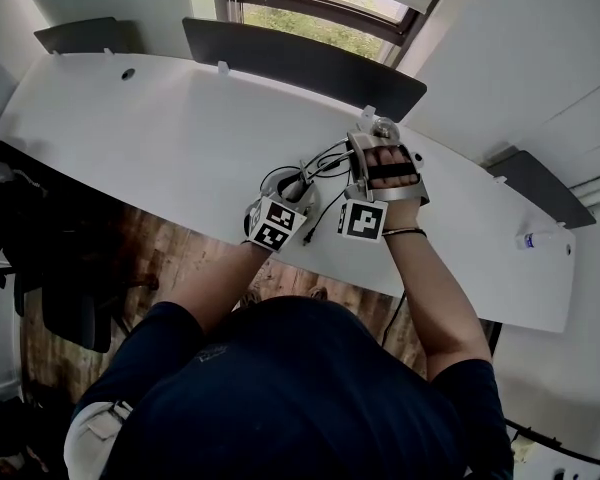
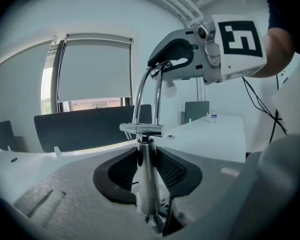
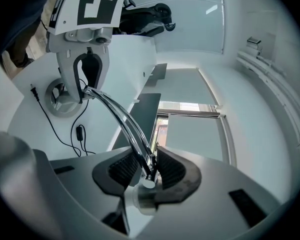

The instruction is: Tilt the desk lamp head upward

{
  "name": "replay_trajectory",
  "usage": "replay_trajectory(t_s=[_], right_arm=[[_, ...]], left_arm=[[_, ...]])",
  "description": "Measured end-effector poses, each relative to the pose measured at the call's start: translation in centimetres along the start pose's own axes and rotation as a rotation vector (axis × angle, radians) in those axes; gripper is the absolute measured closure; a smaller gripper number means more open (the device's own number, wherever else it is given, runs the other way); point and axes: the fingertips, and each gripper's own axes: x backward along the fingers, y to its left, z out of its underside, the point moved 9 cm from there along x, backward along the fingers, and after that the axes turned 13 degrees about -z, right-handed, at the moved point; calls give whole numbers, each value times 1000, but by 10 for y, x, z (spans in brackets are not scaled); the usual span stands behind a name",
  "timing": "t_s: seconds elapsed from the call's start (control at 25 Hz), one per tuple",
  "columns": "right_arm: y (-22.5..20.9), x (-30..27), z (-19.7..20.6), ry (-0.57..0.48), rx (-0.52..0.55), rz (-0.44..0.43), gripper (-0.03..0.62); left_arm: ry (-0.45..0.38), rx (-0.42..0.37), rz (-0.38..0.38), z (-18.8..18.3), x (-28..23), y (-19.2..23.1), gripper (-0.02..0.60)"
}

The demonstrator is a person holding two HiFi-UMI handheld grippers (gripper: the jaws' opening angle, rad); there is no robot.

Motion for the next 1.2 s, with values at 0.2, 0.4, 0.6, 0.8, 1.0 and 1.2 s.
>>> replay_trajectory(t_s=[0.2,0.4,0.6,0.8,1.0,1.2], right_arm=[[6,14,2,-18,-3,-4,436],[13,36,7,-49,-124,4,433],[18,57,5,-119,-413,-20,434],[27,68,8,-218,-716,-98,447],[39,84,-2,-358,-1007,-171,511],[52,93,-19,-473,-1123,-226,551]], left_arm=[[2,-55,37,-3,12,5,468],[-24,-21,21,-2,36,12,468],[-77,36,9,-17,61,14,468],[-152,66,30,-42,83,11,468],[-191,105,56,-59,102,8,486],[-207,134,88,-67,114,0,513]])
